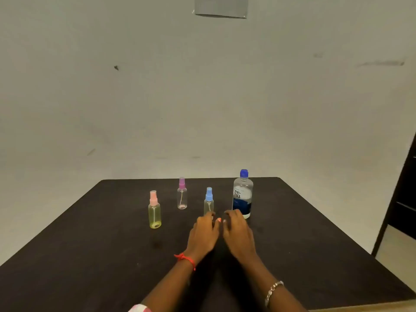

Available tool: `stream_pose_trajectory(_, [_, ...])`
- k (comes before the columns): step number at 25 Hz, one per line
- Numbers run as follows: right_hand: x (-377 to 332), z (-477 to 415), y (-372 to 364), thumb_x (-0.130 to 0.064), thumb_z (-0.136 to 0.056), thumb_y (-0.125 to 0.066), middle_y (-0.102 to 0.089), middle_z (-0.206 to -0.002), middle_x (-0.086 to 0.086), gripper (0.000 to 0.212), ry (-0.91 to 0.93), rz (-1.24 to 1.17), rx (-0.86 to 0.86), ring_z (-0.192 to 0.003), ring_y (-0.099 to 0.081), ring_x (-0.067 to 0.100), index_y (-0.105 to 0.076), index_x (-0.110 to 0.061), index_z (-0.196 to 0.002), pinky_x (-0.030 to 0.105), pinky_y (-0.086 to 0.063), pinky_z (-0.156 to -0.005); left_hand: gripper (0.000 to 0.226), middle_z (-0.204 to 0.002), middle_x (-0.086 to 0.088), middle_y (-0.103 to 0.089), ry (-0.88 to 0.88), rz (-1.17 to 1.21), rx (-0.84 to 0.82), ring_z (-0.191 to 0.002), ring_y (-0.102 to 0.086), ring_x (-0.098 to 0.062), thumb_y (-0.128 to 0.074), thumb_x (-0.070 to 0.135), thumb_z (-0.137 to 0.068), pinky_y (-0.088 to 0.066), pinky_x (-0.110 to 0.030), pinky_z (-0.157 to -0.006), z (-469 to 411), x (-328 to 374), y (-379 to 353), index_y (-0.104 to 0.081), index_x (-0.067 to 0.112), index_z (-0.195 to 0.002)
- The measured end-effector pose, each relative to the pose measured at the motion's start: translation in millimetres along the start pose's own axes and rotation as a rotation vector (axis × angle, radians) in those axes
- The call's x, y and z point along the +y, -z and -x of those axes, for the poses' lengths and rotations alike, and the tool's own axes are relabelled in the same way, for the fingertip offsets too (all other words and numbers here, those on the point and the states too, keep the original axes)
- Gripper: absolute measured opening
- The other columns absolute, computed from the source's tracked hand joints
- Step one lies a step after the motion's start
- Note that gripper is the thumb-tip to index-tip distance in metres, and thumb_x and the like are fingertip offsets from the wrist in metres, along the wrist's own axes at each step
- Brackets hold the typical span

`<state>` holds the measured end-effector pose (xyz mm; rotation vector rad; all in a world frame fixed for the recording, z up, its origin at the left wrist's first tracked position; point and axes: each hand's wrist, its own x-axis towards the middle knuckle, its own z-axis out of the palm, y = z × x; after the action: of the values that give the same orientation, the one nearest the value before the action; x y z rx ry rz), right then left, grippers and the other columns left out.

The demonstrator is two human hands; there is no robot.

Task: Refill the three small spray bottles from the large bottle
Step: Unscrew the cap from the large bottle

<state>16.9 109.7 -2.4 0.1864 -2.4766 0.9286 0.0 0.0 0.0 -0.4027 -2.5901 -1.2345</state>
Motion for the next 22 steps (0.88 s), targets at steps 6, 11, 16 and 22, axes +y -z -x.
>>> stream_pose_trajectory(6, [14, -88, 50, -0.012, -0.09, -0.052, -0.051, -0.123, 0.014, 0.034, -0.128, -0.185, 0.278, -0.11, -0.053, 0.025, -0.046, -0.004, -0.122, 0.024, -0.042, -0.081, 0.059, -0.14, -0.013, -0.044, 0.002, 0.172, -0.004, -0.13, -0.043, -0.026, -0.059, 0.018, -0.087, -0.036, -0.031, -0.105, -70, 42, -26, -0.033, 0.002, -0.137])
stream_pose_trajectory(11, [20, -146, 60, -0.025, -0.09, -0.055, -0.041, -0.131, 0.016, 0.043, -0.125, 0.007, 0.091, -0.113, -0.049, 0.028, -0.043, -0.002, -0.125, 0.026, -0.038, -0.083, 0.08, -0.146, -0.014, -0.034, -0.004, 0.341, -0.016, -0.136, -0.035, -0.028, -0.068, 0.016, -0.08, -0.034, -0.035, -0.108, -115, 61, -50, -0.02, 0.004, -0.143])
stream_pose_trajectory(16, [25, -170, 61, -0.015, -0.086, -0.06, -0.054, -0.113, 0.025, 0.023, -0.142, 0.147, -0.059, -0.09, -0.055, 0.033, -0.053, 0.003, -0.099, 0.028, -0.041, -0.066, 0.046, -0.122, -0.017, -0.058, 0.049, 0.448, 0.091, -0.116, -0.055, -0.027, -0.072, 0.011, -0.076, -0.041, -0.022, -0.086, -130, 59, -61, -0.052, 0.002, -0.118])
stream_pose_trajectory(22, [21, -183, 82, -0.003, -0.079, -0.061, -0.066, -0.1, 0.022, 0.021, -0.072, 0.182, -0.303, -0.079, -0.056, 0.023, -0.065, 0.007, -0.097, 0.019, -0.042, -0.055, 0.052, -0.117, -0.015, -0.062, 0.048, 0.481, 0.125, -0.11, -0.057, -0.024, -0.078, 0.018, -0.071, -0.042, -0.022, -0.086, -131, 50, -67, -0.056, 0.001, -0.115])
